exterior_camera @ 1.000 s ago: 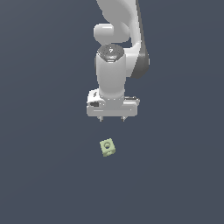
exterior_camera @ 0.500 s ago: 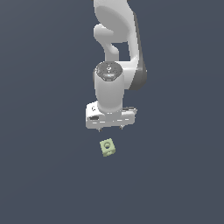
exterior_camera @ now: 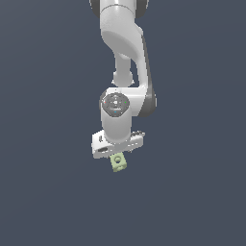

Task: Pick up the object and move it to a goal position.

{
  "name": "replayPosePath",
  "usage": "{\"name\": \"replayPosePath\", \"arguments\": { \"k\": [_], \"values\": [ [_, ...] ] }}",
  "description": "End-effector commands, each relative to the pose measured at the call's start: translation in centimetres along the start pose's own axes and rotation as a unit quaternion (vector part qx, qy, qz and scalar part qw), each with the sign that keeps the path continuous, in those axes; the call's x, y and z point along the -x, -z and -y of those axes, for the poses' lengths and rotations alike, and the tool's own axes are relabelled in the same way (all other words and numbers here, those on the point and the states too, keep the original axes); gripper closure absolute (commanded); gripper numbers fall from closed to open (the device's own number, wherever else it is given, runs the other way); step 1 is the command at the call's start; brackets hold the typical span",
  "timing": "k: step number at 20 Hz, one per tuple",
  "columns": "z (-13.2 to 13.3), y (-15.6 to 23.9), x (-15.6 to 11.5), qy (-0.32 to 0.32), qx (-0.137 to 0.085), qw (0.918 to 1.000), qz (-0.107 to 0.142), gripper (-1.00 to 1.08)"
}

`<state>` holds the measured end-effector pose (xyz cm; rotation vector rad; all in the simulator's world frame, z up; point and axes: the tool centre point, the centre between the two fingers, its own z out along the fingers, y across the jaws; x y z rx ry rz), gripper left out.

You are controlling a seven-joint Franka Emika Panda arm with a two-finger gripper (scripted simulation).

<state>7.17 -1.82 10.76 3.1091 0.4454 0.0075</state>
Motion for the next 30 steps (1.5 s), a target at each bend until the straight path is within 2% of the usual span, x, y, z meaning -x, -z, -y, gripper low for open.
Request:
{"name": "replayPosePath", "arguments": {
  "k": [1, 12, 21, 27, 28, 30],
  "values": [
    [-0.3, -0.8, -0.4, 0.014, 0.000, 0.9999, 0.001, -0.92],
    [-0.7, -2.1, -0.7, 0.026, -0.001, 0.9997, 0.003, -0.92],
    [-0.6, -6.3, -0.6, 0.028, -0.001, 0.9996, 0.002, -0.92],
    [-0.7, -6.8, -0.8, 0.028, -0.001, 0.9996, 0.002, -0.92],
    [-0.7, -6.8, -0.8, 0.028, -0.001, 0.9996, 0.002, 1.08],
    [-0.7, -6.8, -0.8, 0.028, -0.001, 0.9996, 0.002, 1.08]
  ]
}}
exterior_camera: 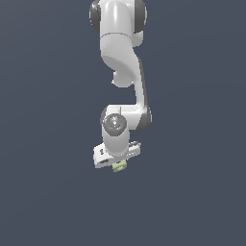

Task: Pick up the object and move it to a goal position.

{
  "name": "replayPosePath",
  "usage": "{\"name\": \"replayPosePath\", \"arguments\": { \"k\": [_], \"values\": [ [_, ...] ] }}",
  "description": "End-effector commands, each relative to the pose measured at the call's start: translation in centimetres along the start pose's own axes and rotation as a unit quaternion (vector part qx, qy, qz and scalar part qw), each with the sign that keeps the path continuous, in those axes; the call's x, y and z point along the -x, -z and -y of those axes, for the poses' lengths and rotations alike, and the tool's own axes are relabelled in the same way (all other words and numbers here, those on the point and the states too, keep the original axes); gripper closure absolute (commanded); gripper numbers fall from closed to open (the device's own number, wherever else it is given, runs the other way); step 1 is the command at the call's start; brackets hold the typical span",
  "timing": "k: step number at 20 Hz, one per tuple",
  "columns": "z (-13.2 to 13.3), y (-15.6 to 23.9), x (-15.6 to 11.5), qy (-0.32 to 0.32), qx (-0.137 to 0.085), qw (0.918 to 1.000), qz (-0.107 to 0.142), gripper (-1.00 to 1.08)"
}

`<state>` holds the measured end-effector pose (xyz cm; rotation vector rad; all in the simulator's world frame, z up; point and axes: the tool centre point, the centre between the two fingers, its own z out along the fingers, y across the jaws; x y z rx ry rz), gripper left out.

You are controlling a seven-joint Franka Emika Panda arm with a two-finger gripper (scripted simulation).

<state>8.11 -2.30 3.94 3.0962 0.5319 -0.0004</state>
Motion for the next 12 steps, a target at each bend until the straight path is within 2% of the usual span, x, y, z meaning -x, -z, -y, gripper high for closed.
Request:
{"name": "replayPosePath", "arguments": {
  "k": [1, 12],
  "values": [
    [0.01, 0.00, -0.02, 0.000, 0.000, 1.0000, 0.000, 1.08],
    [0.19, 0.26, 0.09, 0.000, 0.000, 1.0000, 0.000, 1.08]
  ]
}}
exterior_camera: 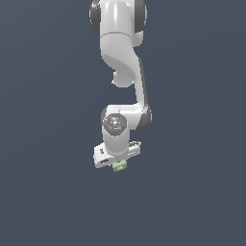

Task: Pick up the object and move it to a goal position.

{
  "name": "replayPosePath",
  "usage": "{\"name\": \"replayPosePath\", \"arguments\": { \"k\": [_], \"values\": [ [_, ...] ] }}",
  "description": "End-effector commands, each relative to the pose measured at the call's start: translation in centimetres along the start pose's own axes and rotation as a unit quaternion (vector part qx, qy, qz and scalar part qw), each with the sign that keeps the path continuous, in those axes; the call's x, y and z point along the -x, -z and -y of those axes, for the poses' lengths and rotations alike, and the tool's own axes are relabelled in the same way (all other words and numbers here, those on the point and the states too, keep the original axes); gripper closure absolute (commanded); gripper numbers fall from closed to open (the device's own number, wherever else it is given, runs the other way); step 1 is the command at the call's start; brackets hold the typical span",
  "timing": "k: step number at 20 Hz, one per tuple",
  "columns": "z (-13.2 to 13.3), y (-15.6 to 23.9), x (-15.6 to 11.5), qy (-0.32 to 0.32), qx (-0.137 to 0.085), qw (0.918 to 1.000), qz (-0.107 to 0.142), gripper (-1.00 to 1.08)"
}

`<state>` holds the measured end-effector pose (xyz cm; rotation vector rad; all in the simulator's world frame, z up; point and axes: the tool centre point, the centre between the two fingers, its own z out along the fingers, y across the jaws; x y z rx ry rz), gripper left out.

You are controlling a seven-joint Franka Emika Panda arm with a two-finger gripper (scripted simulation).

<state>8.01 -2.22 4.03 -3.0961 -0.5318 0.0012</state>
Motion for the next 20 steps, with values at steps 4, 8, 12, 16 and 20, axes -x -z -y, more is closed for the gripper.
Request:
{"name": "replayPosePath", "arguments": {
  "k": [4, 8, 12, 16, 20],
  "values": [
    [0.6, 0.9, 0.4, 0.000, 0.000, 1.0000, 0.000, 1.08],
    [1.6, 2.3, 0.9, 0.000, 0.000, 1.0000, 0.000, 1.08],
    [2.9, 4.3, 1.8, 0.000, 0.000, 1.0000, 0.000, 1.08],
    [4.8, 7.0, 2.9, 0.000, 0.001, 1.0000, 0.000, 1.08],
    [6.9, 10.1, 4.2, 0.000, 0.001, 1.0000, 0.000, 1.08]
  ]
}}
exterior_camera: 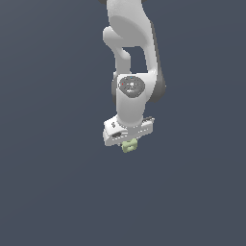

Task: Pick up the object and move it to a goal position.

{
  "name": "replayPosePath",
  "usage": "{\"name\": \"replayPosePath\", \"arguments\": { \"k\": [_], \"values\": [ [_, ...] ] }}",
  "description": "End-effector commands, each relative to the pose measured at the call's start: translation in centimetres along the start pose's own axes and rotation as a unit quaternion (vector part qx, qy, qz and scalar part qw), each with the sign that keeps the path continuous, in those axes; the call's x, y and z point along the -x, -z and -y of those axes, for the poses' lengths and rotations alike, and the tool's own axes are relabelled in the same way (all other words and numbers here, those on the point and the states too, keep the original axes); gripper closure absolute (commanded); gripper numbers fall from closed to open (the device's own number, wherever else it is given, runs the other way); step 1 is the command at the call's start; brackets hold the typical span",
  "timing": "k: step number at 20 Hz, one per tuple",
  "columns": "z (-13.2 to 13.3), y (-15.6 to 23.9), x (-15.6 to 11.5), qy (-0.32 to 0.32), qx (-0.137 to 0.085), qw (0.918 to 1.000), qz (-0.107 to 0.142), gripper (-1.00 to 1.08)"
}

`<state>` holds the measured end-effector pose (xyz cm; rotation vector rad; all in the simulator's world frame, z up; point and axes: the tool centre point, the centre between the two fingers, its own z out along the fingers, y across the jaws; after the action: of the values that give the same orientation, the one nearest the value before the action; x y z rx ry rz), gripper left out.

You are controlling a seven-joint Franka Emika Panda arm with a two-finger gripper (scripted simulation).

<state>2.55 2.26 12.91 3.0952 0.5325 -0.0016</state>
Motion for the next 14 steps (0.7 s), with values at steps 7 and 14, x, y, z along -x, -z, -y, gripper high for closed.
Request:
{"name": "replayPosePath", "arguments": {
  "k": [7, 14],
  "values": [
    [4.7, 6.9, 2.8, 0.000, 0.001, 1.0000, 0.000, 1.08],
    [8.9, 13.2, 5.3, 0.000, 0.001, 1.0000, 0.000, 1.08]
  ]
}}
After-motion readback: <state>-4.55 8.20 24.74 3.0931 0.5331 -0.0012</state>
